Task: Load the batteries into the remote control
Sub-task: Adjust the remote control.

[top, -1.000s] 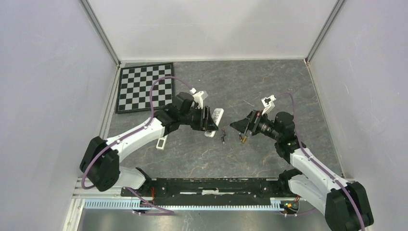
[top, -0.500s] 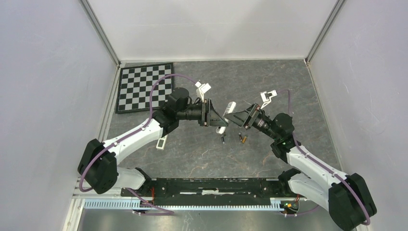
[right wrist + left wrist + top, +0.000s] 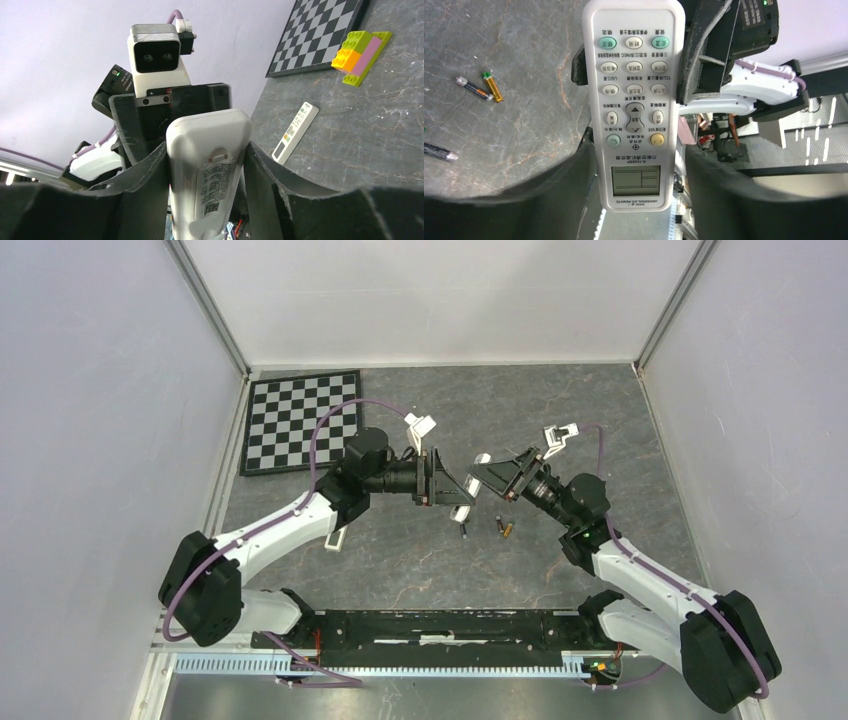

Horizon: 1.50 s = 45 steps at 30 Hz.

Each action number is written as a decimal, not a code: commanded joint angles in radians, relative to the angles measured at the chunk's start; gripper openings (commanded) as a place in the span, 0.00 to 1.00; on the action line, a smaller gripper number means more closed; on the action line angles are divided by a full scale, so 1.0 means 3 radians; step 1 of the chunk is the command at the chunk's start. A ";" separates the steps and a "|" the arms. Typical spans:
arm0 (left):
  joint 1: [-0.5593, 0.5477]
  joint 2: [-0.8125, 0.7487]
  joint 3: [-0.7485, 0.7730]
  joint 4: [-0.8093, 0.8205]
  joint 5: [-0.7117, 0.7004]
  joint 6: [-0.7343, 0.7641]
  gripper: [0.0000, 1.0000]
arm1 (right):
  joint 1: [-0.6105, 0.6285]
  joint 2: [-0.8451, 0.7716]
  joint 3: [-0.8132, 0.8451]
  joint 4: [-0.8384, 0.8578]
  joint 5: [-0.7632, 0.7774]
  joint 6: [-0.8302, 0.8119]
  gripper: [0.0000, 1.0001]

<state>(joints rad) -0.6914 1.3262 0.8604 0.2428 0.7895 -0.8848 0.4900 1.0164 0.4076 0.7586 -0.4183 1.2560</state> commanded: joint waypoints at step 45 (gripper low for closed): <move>-0.0978 -0.0123 -0.0478 -0.0017 -0.3019 0.1340 0.02 | 0.0081 0.0549 0.0707 -0.2433 0.0629 0.0386 0.73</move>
<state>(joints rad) -0.9981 1.2999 0.6964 0.1833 -0.0624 -0.4534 0.5148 1.1980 0.5858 0.0051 -0.1967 1.4689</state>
